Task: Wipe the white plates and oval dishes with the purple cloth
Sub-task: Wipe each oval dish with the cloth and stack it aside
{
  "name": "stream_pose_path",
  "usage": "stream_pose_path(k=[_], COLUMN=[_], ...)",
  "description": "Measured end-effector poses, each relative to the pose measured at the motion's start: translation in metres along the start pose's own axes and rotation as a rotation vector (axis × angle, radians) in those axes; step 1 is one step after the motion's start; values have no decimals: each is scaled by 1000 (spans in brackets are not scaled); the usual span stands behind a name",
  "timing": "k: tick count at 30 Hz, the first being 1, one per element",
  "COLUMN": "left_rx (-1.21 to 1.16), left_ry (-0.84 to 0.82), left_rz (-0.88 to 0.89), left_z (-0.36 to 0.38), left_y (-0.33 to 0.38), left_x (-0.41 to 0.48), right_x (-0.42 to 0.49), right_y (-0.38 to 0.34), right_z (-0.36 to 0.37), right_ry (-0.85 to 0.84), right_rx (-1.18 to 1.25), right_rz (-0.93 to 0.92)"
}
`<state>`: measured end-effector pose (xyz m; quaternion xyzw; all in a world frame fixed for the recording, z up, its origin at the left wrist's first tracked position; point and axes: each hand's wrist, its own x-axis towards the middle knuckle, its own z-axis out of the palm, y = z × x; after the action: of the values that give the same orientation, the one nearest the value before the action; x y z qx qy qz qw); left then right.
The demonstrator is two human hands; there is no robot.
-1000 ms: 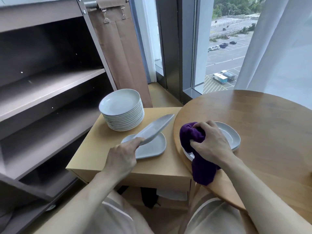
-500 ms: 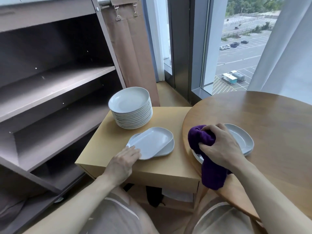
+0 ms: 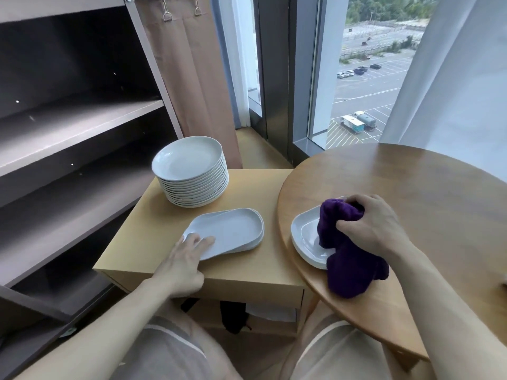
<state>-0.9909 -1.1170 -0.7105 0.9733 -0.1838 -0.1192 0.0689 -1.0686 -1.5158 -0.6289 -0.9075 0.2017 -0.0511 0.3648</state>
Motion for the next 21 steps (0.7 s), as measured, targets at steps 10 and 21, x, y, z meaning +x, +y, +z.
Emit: stream_pose_path(k=[10,21], left_rx=[-46,-844], left_ry=[66,-56], left_rz=[-43,127], left_z=[-7,19], left_y=[34,202], left_x=[22,33], right_x=[6,17], right_y=[12,16], right_z=[-18,14], right_ry=[210,159], right_rx=[-99,-440], right_rz=[172,143])
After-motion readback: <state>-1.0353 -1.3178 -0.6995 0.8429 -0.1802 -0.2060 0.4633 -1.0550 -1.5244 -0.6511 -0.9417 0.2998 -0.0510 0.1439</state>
